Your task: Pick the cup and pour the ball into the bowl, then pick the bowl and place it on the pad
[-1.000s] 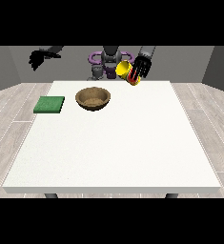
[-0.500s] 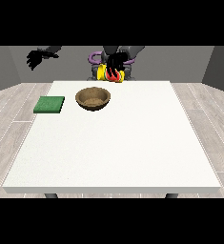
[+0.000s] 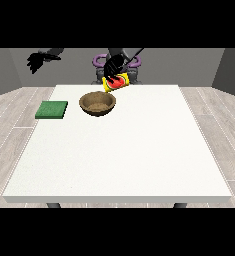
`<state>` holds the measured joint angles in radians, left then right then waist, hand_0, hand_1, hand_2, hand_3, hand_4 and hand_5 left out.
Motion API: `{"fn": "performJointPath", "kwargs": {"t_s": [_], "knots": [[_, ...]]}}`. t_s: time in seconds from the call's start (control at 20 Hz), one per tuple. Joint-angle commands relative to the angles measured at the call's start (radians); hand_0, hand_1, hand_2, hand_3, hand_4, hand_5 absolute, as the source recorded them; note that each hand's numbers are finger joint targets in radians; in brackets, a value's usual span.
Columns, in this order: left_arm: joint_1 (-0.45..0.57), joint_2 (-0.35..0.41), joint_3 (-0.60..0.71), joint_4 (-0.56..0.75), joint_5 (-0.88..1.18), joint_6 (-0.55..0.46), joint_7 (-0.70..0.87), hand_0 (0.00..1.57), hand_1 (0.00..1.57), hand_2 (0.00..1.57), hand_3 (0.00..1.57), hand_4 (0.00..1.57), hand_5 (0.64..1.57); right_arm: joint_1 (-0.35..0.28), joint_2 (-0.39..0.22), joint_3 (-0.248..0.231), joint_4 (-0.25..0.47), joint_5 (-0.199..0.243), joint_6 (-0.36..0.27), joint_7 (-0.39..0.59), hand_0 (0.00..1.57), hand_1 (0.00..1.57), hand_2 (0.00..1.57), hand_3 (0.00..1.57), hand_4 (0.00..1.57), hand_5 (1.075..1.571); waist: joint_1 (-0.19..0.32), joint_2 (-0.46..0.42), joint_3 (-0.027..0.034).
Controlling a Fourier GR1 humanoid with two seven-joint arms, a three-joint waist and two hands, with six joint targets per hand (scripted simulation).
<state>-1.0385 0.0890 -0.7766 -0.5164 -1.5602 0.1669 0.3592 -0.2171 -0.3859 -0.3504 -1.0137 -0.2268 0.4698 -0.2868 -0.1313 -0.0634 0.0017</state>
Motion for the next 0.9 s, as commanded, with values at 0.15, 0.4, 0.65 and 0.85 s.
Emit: {"fn": "performJointPath", "kwargs": {"t_s": [0.15,0.4,0.65,0.85], "knots": [[0.004,-0.086,-0.055,-0.050,-0.103,-0.152,-0.025,1.45,1.45,1.57,1.57,1.53,1.129,-0.002,0.006,0.002,0.023,0.011,-0.035,0.029,0.00,0.00,0.00,0.00,0.00,1.570,0.039,-0.028,-0.0013],[0.053,0.004,0.192,-0.105,0.100,0.032,-0.018,1.48,1.48,1.57,1.57,1.50,1.222,0.036,0.016,0.006,-0.018,0.001,-0.029,0.038,0.00,0.00,0.00,0.00,0.00,1.569,0.047,-0.022,-0.0061],[0.176,-0.034,0.477,-0.223,0.397,0.212,0.027,1.24,1.24,1.54,1.43,1.51,1.196,0.082,0.068,0.001,-0.023,-0.002,-0.074,0.034,0.00,0.00,0.00,0.00,0.00,1.567,0.117,-0.040,-0.0132],[0.290,-0.086,0.637,-0.332,0.676,0.344,-0.054,0.56,0.56,0.00,0.00,0.89,1.502,0.044,0.108,0.023,-0.048,0.000,-0.105,0.054,0.00,0.00,0.00,0.00,0.36,1.568,0.135,0.036,-0.0255]]}}
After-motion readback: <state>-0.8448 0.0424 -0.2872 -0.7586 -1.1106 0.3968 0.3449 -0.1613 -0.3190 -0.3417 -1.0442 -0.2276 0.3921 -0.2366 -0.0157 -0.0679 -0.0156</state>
